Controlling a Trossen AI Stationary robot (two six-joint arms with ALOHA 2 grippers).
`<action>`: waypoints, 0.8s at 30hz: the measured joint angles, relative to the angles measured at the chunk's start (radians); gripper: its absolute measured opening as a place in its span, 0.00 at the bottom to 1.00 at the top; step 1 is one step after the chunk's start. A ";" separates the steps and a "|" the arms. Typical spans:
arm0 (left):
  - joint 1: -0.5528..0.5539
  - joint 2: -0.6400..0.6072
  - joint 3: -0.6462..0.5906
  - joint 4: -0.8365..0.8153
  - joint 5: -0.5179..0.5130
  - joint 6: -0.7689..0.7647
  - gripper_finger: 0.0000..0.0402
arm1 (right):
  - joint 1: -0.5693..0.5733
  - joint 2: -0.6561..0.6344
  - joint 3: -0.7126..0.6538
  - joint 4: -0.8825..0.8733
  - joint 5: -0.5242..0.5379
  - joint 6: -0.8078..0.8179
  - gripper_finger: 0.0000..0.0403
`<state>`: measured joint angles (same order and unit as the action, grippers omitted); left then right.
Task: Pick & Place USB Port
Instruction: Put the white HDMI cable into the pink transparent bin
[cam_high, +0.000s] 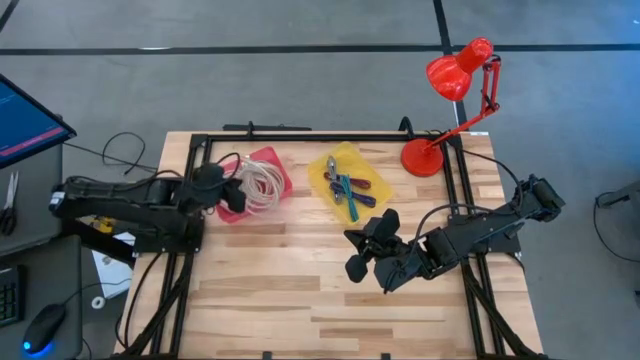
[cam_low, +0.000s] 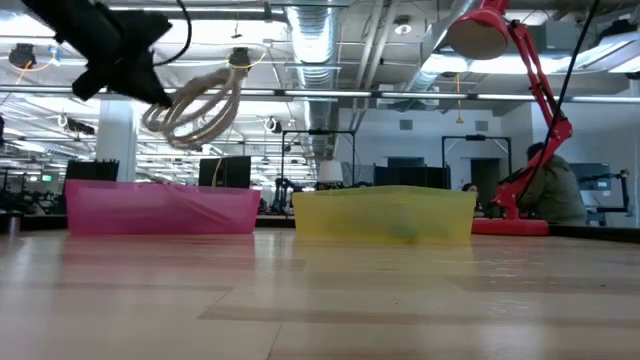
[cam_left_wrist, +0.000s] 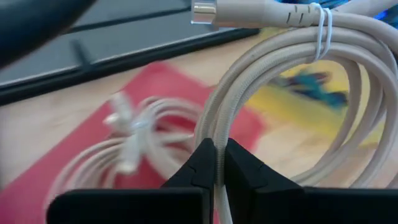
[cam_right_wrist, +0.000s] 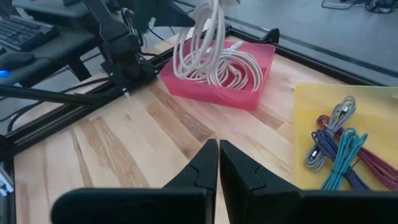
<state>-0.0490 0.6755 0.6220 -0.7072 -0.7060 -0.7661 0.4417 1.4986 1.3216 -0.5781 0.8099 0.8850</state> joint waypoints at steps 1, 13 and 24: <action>0.022 0.001 0.000 -0.031 0.004 -0.006 0.03 | -0.002 0.000 0.000 0.000 0.000 -0.002 0.02; 0.266 0.000 0.001 -0.235 0.024 0.003 0.03 | -0.038 0.000 0.000 -0.060 -0.011 -0.004 0.02; 0.452 0.014 -0.065 -0.319 0.165 -0.007 0.04 | -0.047 0.000 0.000 -0.094 -0.030 -0.002 0.02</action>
<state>0.4030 0.6898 0.5569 -1.0257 -0.5408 -0.7730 0.3943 1.4986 1.3212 -0.6724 0.7803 0.8825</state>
